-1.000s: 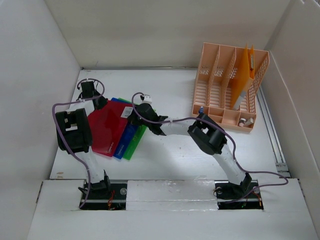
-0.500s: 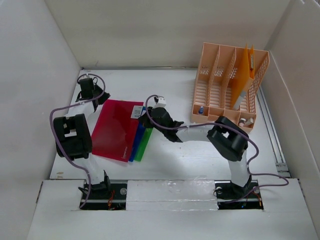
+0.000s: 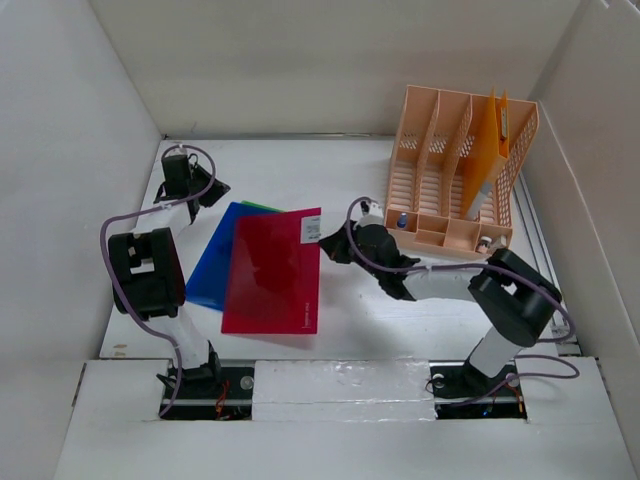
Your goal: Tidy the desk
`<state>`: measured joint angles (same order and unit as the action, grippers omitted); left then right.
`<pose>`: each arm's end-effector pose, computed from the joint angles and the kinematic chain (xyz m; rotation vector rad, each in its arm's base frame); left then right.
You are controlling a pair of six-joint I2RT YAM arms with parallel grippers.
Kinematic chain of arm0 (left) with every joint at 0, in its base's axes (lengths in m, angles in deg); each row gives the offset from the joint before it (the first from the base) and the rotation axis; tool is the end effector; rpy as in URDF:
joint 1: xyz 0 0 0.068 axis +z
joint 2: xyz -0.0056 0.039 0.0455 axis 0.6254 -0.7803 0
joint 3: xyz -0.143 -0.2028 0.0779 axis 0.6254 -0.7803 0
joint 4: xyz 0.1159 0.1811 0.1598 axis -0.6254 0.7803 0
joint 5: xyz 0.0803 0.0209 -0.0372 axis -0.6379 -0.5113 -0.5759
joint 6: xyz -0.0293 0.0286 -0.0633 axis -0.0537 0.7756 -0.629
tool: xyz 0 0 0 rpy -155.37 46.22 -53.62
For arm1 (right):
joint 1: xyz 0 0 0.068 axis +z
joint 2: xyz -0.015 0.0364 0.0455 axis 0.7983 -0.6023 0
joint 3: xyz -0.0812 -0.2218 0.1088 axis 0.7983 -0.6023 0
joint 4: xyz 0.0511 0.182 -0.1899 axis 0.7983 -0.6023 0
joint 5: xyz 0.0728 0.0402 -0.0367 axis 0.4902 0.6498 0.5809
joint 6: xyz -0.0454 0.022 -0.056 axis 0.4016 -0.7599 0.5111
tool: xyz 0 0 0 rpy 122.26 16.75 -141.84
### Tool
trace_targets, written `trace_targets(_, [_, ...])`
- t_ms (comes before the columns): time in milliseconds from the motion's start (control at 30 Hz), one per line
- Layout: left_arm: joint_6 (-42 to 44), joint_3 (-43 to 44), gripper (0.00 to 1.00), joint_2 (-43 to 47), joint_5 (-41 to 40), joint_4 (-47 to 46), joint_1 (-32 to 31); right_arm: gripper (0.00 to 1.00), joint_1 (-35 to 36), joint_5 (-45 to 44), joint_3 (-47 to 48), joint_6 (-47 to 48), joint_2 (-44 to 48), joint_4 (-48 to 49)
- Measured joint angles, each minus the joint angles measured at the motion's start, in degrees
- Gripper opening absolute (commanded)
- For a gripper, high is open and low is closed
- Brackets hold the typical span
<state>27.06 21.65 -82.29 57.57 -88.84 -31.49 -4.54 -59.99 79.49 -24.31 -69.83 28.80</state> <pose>0.4237 0.0341 0.2007 -0.5893 1.9862 -0.6395 0.2602 0.2787 0.1677 0.0950 1.9714 0.9972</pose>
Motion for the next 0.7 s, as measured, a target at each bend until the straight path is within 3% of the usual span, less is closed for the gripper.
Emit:
trace_targets(100, [0.0, 0.0, 0.00, -0.9, 1.7, -0.5, 0.0, 0.01, -3.5, 1.8, -4.2, -0.7, 1.0, 1.9])
trace_targets(133, [0.0, 0.0, 0.00, -1.4, 2.1, -0.7, -0.1, 0.08, -4.4, 2.4, -5.0, -0.8, 0.5, 2.1])
trace_targets(167, [0.0, 0.0, 0.00, -1.9, 2.6, -0.8, -0.1, 0.32, -5.0, 3.2, -5.5, -1.0, -0.2, 2.2])
trace_targets(267, [0.0, -0.3, 0.00, -2.5, 3.5, -1.0, -0.1, 0.64, -5.7, 6.4, -5.5, -1.2, -3.6, 2.7])
trace_targets(300, [0.0, -0.4, 0.00, -2.5, 3.8, -1.2, -0.1, 0.68, -5.6, 7.6, -5.5, -1.1, -4.4, 2.7])
trace_targets(467, [-0.1, -0.9, 0.00, -2.5, 5.2, -3.4, -0.1, 0.79, -5.2, 12.0, -5.5, -1.0, -6.3, 3.6])
trace_targets(700, [-1.0, -1.1, 0.00, -2.5, 6.9, -4.8, -0.1, 0.78, -4.8, 16.7, -6.0, -4.2, -10.5, 11.8])
